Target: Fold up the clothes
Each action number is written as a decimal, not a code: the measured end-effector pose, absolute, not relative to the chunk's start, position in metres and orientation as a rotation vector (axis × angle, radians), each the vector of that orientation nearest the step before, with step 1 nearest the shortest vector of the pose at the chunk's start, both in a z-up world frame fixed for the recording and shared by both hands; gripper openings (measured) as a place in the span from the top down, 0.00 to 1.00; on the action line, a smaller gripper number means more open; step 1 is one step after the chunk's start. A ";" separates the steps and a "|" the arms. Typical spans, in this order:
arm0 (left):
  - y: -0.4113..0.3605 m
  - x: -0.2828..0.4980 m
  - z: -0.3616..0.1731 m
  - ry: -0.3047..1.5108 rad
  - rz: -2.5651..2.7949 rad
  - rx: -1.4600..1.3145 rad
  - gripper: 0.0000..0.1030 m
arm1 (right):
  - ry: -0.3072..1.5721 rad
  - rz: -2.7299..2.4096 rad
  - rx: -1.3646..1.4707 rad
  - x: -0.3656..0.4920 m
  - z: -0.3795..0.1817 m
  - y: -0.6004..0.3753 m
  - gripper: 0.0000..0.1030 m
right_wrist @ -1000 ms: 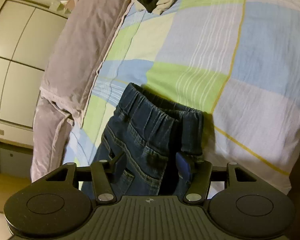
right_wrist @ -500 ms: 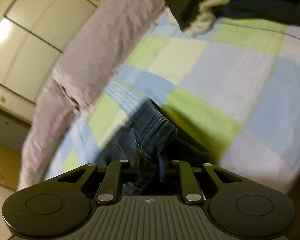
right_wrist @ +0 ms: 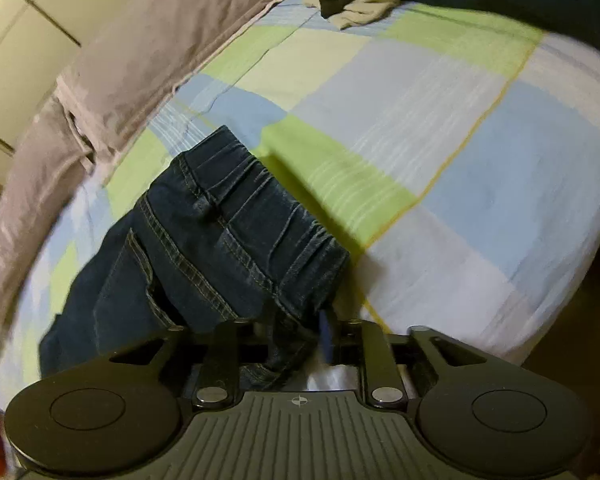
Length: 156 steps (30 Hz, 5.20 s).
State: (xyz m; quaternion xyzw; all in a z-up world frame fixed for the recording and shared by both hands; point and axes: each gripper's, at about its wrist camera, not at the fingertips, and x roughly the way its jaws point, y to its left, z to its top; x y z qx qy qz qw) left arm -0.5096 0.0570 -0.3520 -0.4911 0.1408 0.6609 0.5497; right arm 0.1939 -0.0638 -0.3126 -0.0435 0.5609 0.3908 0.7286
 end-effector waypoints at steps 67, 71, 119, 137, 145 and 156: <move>0.128 -0.323 -0.354 0.825 1.018 -0.932 0.86 | 0.942 0.905 -0.425 0.196 -0.295 0.010 0.40; 0.142 -0.313 -0.335 0.790 0.947 -0.943 0.86 | 1.131 0.886 -0.345 0.220 -0.318 -0.006 0.39; 0.199 -0.277 -0.360 0.630 1.007 -0.778 1.00 | 0.853 1.151 -0.500 0.169 -0.338 0.027 0.96; 0.089 -0.380 -0.352 0.514 0.657 -0.843 1.00 | 1.036 0.915 0.279 0.131 -0.321 -0.109 0.61; 0.093 -0.438 -0.349 0.473 0.678 -0.843 0.99 | 1.170 0.872 0.600 0.136 -0.348 -0.127 0.60; 0.097 -0.485 -0.379 0.427 0.746 -0.801 0.99 | 1.098 0.884 0.242 0.127 -0.365 -0.110 0.96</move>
